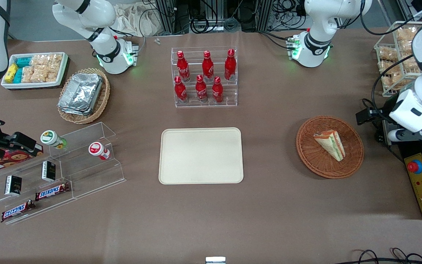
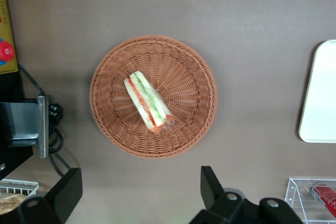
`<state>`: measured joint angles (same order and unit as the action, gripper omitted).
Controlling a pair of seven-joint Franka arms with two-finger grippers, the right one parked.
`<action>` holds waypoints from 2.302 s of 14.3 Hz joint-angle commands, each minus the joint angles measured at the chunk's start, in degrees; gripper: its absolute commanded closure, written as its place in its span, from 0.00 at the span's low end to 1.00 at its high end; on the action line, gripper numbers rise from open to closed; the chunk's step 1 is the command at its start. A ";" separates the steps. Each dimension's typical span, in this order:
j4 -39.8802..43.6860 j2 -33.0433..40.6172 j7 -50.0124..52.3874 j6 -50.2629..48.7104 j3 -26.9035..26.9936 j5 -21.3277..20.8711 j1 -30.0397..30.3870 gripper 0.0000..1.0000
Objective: Place sandwich from basket to tray
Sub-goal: 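Move the left gripper over the wrapped sandwich in the wicker basket, then lower the left gripper onto the sandwich and close on it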
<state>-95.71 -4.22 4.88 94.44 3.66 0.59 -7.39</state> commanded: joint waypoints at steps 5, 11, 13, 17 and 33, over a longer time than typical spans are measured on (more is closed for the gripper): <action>1.14 -1.49 1.36 -1.18 -1.37 -0.50 -0.69 0.00; -4.90 -0.27 16.26 4.50 -1.55 -3.22 -0.60 0.00; -9.12 0.88 21.03 6.64 -1.37 -2.61 -0.17 0.00; -15.62 0.62 22.11 13.11 -0.50 -3.31 0.10 0.00; -31.90 -5.45 37.66 33.44 1.97 -3.13 0.54 0.00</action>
<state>-126.55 -9.38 41.11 125.68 5.36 -1.77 -6.85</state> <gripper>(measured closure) 0.000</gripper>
